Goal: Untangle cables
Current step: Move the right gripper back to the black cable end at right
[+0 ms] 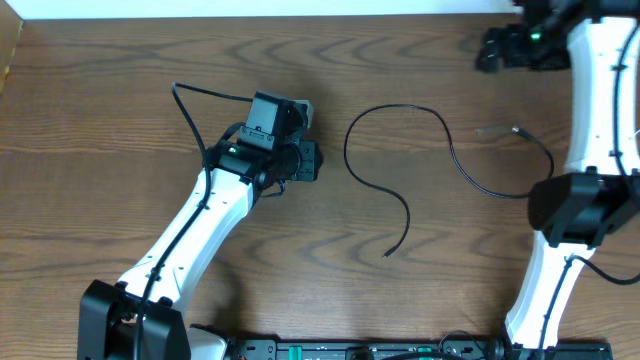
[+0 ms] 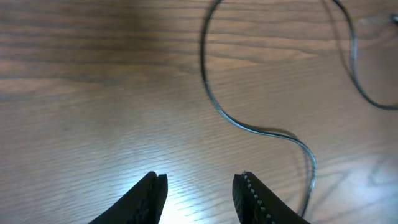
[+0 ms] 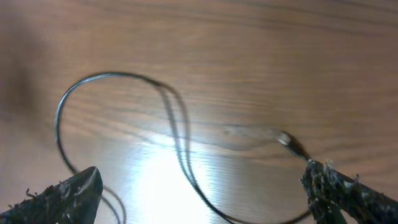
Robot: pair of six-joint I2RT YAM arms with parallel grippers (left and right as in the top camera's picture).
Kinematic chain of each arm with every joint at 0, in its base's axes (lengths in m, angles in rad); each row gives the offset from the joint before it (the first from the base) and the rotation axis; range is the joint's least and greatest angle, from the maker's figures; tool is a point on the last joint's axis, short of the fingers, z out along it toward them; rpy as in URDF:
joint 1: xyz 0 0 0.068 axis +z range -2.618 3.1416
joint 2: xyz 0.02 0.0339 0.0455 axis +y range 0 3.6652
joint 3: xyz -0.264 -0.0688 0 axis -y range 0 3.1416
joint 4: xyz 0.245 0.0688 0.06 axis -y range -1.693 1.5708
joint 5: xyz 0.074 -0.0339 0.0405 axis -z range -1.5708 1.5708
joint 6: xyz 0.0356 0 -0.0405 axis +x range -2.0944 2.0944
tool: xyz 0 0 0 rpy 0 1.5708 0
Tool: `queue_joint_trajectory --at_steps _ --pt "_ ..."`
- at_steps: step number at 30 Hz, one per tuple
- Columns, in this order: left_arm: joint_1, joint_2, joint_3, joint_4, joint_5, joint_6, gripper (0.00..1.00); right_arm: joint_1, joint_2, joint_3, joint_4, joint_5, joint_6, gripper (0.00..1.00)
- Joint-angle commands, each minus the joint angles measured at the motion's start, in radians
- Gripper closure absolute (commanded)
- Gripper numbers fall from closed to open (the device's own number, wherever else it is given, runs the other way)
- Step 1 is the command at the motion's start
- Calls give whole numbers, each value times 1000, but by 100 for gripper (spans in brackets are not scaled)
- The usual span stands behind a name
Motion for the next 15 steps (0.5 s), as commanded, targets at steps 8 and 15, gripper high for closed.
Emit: queue_joint_trajectory --at_steps 8,15 --pt "0 -97 -2 -9 -73 21 60 75 -1 -47 -13 82 -31 1" --pt "0 -171 -2 -35 -119 76 60 108 -35 -211 132 126 -14 1"
